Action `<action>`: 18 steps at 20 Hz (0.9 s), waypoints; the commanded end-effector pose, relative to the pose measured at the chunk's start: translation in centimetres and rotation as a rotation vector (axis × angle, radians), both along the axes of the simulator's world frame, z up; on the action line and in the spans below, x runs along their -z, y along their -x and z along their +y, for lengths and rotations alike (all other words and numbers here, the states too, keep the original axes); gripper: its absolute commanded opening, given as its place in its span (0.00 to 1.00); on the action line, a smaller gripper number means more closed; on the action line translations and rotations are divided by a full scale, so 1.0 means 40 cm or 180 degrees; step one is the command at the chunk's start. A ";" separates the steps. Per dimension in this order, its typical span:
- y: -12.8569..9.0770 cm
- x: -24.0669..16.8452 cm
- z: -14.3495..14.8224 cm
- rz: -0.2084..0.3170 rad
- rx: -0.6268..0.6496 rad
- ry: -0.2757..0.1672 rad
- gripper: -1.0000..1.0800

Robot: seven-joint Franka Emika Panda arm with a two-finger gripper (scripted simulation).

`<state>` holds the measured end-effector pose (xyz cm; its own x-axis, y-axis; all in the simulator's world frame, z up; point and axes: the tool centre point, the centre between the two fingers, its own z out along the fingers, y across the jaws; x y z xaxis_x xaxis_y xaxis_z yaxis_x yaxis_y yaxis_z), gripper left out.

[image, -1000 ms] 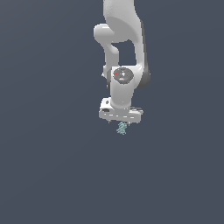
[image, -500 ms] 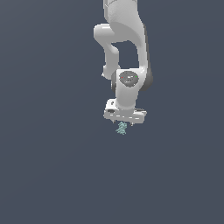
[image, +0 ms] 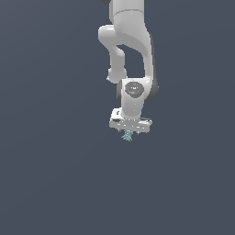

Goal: Pick up the object and move it to a goal position.

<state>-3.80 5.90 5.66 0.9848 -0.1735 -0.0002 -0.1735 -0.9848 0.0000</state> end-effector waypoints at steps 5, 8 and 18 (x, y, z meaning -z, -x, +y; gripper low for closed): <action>0.000 0.052 0.001 -0.0001 0.0004 0.0000 0.96; -0.001 0.054 0.001 -0.0001 0.0004 0.0000 0.00; -0.002 0.052 0.001 -0.0004 0.0004 -0.0001 0.00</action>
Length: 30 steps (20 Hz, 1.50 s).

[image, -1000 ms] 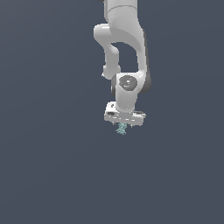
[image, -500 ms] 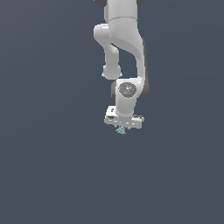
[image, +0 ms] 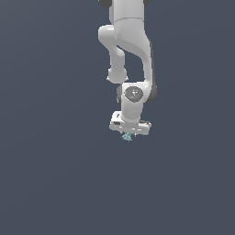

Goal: Pick up the object and move it to a goal position.

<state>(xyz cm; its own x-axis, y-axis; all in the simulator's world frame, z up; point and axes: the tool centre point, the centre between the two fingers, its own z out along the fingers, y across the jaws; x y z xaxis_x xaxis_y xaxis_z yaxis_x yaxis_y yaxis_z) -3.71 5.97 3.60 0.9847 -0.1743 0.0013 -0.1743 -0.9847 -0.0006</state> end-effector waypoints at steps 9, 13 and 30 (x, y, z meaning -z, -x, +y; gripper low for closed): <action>-0.013 -0.059 0.008 0.0001 0.0001 0.0000 0.00; -0.028 -0.122 0.016 0.0001 0.0001 0.0000 0.00; -0.127 -0.536 0.073 0.0002 0.0002 0.0002 0.00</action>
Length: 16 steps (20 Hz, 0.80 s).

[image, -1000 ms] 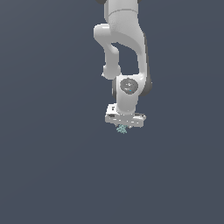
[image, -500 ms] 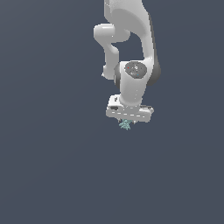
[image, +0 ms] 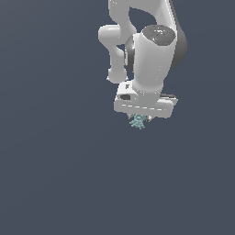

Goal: Pick up the object and move it to a goal position.

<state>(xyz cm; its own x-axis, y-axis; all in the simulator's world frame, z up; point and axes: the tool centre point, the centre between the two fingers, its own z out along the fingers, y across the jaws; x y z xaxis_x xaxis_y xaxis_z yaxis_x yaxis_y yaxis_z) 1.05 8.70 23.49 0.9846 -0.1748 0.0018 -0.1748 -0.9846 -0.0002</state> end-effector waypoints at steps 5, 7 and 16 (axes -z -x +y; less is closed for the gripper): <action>-0.039 -0.160 0.022 0.0003 0.0000 0.0001 0.00; -0.051 -0.204 0.029 0.0003 0.0000 0.0001 0.00; -0.096 -0.366 0.052 0.0005 0.0001 0.0000 0.00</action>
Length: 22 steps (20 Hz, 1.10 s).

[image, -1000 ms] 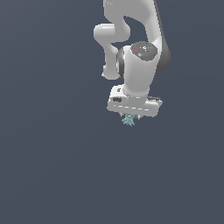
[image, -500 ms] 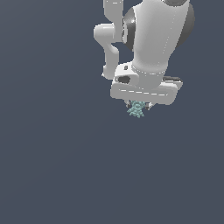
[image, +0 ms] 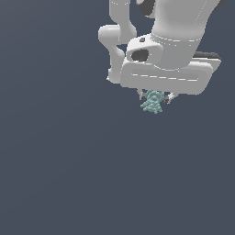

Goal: Pick up the object and move it to a goal position.

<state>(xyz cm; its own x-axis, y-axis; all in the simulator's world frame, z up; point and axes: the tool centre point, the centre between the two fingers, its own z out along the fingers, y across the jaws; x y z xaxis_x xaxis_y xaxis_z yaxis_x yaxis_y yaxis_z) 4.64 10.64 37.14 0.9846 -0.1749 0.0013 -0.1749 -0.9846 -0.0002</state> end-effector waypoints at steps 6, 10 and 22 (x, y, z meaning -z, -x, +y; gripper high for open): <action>-0.030 -0.106 0.015 0.0003 0.0000 0.0001 0.00; -0.044 -0.152 0.022 0.0003 0.0000 0.0001 0.00; -0.075 -0.246 0.037 0.0003 0.0000 0.0001 0.00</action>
<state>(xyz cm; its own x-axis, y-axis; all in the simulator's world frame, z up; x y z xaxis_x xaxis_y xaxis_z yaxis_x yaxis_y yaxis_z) 7.52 12.04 46.62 0.9846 -0.1750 0.0005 -0.1750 -0.9846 0.0001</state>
